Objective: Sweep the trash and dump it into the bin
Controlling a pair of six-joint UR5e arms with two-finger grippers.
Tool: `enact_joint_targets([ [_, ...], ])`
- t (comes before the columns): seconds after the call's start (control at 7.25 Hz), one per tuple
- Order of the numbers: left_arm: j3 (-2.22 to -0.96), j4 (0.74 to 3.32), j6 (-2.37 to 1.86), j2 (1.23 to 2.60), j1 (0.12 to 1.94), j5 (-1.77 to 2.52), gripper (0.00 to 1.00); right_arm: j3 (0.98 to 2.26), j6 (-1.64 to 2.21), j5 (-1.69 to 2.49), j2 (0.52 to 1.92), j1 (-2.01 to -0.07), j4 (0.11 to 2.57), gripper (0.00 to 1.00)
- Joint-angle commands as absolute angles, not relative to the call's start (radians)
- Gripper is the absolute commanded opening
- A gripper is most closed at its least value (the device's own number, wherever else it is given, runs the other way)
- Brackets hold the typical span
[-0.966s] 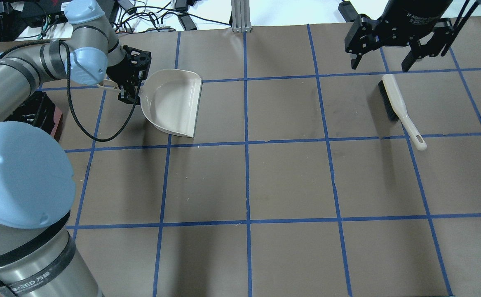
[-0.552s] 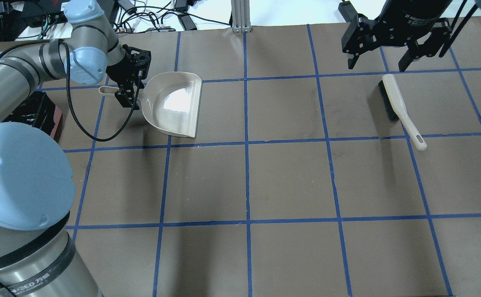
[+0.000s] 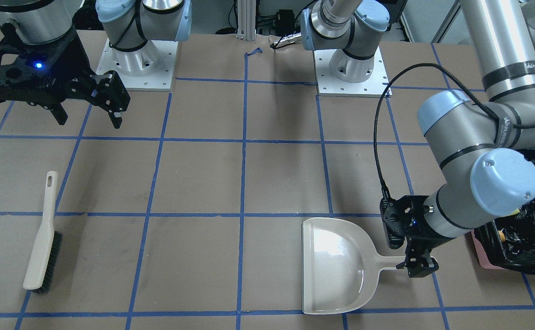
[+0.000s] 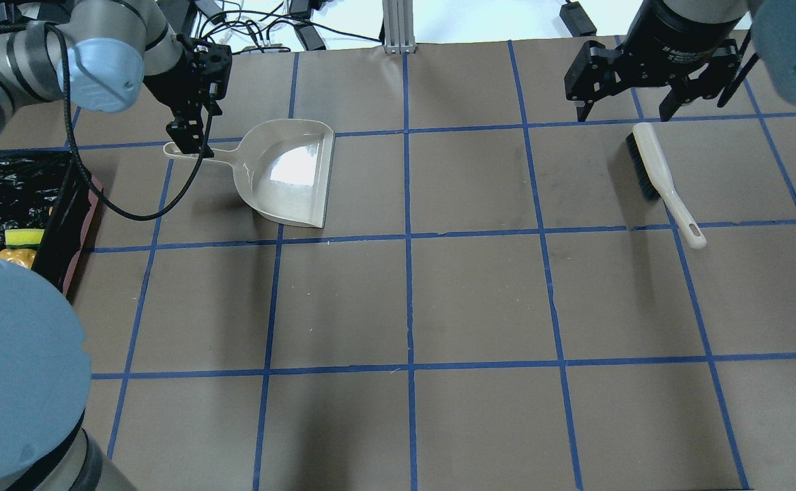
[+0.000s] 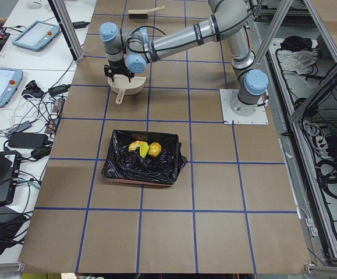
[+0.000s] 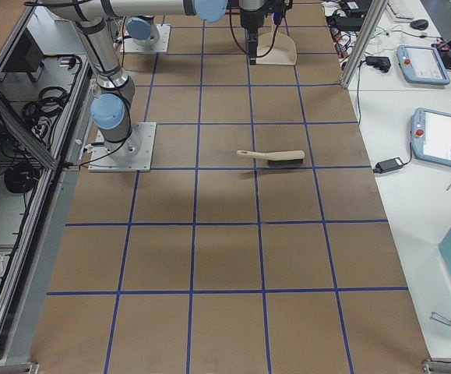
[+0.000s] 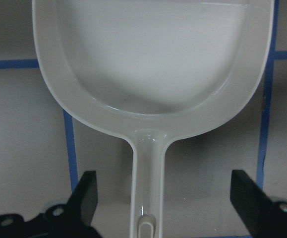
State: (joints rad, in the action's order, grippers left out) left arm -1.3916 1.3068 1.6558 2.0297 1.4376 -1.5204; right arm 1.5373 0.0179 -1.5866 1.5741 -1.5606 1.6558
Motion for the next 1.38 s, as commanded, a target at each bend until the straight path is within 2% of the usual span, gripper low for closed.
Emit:
enact_joint_targets([
  [0.0, -1.387, 1.439, 1.367, 1.929, 1.442, -1.496, 0.94, 1.542, -0.029, -1.586, 1.577, -1.585, 1.667, 1.00],
  [0.41, -1.391, 1.445, 0.845, 1.844, 1.459, -1.488, 1.00, 1.531, -0.031, -1.516, 1.569, -1.575, 1.687, 1.00],
  [0.97, -1.405, 1.587, 0.233, 1.746, 1.465, -1.546, 1.00, 1.535, -0.031, -1.528, 1.572, -1.575, 1.690, 1.00],
  [1.24, -1.434, 1.605, 0.088, 1.681, 1.581, -1.578, 1.00, 1.537, -0.031, -1.529, 1.574, -1.575, 1.689, 1.00],
])
